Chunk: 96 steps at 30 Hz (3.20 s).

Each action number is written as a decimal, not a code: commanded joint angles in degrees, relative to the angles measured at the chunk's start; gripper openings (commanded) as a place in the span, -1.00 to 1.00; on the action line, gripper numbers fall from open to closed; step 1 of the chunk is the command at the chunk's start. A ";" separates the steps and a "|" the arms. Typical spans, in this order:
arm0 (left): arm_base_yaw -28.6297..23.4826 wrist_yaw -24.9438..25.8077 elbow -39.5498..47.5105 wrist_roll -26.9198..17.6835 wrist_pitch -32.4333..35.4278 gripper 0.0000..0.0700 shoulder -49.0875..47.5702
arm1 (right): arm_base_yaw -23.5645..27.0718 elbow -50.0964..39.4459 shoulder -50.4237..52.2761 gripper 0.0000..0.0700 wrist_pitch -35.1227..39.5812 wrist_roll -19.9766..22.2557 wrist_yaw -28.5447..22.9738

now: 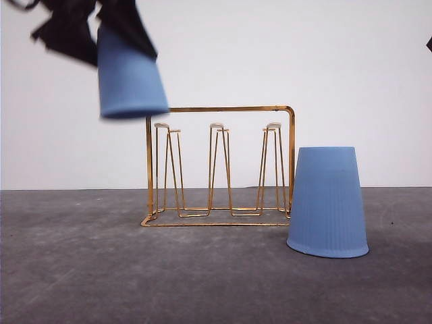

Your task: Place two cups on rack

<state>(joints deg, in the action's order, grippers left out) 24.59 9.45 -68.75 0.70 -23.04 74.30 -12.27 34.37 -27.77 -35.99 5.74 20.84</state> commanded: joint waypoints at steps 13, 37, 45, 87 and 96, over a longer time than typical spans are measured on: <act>1.00 -3.65 -1.42 0.45 9.09 -0.22 16.72 | -0.20 0.39 -0.20 0.20 1.47 0.33 -0.09; -0.19 11.26 -20.47 0.04 -28.09 0.07 18.52 | -0.35 0.39 -0.29 0.20 1.26 0.26 0.25; -1.94 8.77 -11.09 0.12 -28.84 -0.01 7.65 | -0.37 0.39 -4.40 0.21 2.69 -0.83 1.67; -3.35 -1.92 23.67 15.45 -12.12 0.01 -24.13 | -8.08 21.06 -45.18 -0.05 9.10 -5.67 1.64; -3.35 -1.92 23.67 15.45 -12.08 0.01 -24.13 | -8.78 33.69 -45.24 -0.05 12.22 -4.43 -1.60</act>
<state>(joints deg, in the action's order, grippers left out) 21.02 7.60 -44.36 15.97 -35.57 49.80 -20.67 66.85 -72.72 -24.49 0.53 19.74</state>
